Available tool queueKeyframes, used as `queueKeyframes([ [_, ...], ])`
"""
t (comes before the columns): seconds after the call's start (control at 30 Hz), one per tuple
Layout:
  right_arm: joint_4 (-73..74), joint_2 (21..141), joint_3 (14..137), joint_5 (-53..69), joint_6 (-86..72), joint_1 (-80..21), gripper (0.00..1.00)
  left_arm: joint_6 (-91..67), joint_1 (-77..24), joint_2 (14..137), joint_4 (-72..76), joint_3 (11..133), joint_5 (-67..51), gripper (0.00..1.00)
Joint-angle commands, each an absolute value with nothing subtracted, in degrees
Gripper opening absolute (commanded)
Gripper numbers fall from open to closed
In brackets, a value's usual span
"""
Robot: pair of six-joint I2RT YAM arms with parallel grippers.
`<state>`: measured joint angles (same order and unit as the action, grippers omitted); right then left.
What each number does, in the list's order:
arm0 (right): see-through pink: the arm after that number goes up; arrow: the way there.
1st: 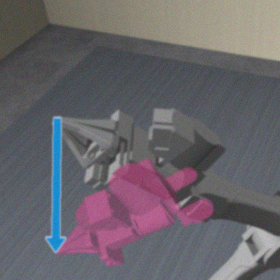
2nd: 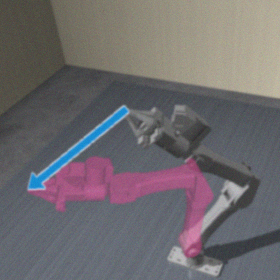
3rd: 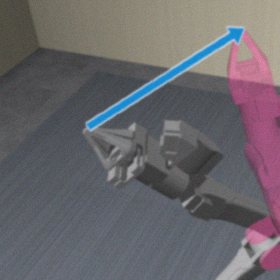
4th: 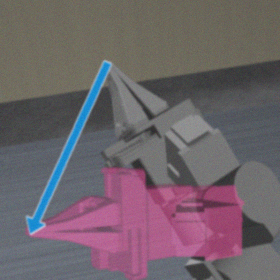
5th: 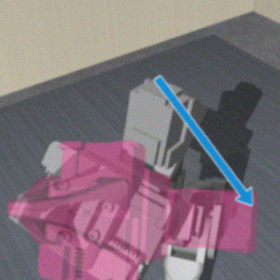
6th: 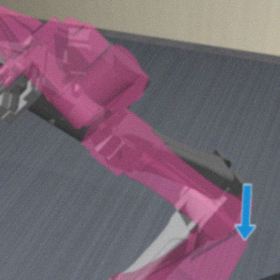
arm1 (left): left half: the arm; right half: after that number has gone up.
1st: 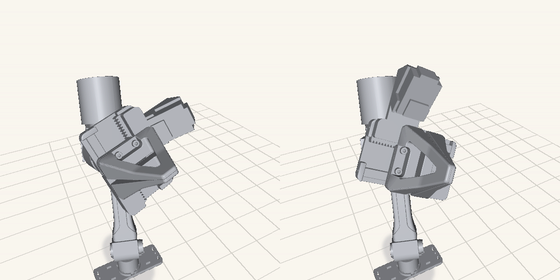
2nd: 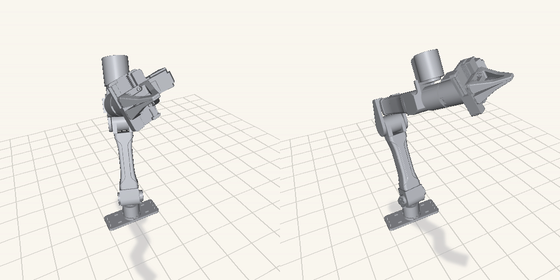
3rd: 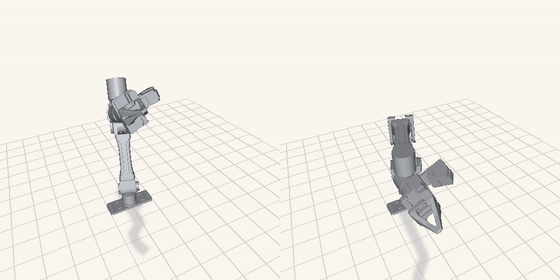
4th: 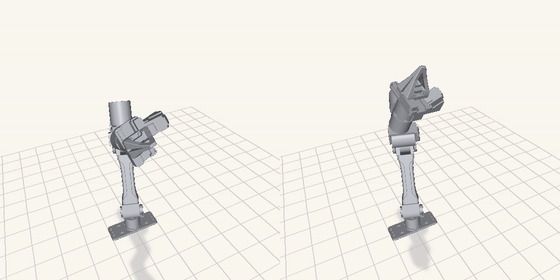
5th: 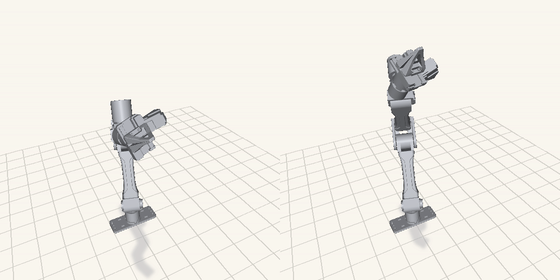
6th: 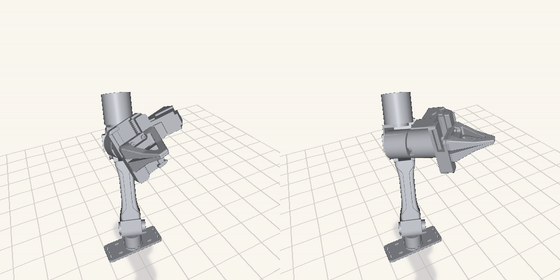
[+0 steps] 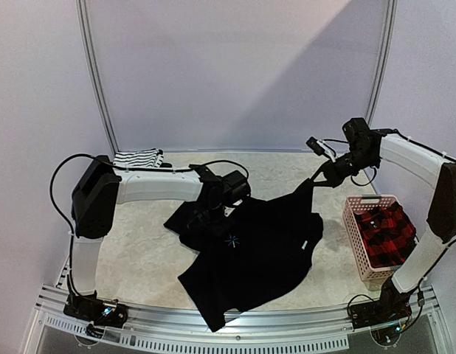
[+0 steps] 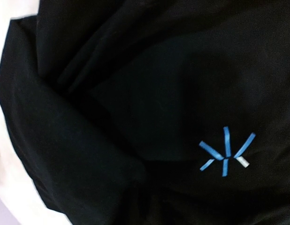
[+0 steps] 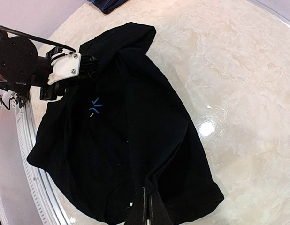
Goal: Fold and stack the mixed laundry pile
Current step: Pick up the crumpled T-shirt from the center of the board.
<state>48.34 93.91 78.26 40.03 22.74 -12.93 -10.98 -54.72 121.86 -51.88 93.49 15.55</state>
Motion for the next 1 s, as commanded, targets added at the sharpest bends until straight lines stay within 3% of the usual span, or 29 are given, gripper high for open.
queueKeyframes([
  [0.0, 47.6, 91.8, 77.6, 41.0, 22.7, -12.4, 0.0, -11.2, -55.4, 119.9, -54.8, 94.4, 18.6, 0.0],
  [0.2, 49.4, 89.5, 78.8, 41.2, 22.8, -11.1, 0.0, -11.2, -55.3, 108.7, -55.8, 92.0, 23.1, 0.0],
  [0.57, 57.7, 72.6, 80.9, 37.0, 25.7, -9.5, 0.0, -17.2, -55.0, 81.1, -64.4, 84.4, 26.3, 0.0],
  [0.97, 53.3, 62.5, 76.2, 32.1, 23.0, -7.7, 0.0, -28.0, -51.5, 62.7, -61.7, 59.9, 25.5, 0.0],
])
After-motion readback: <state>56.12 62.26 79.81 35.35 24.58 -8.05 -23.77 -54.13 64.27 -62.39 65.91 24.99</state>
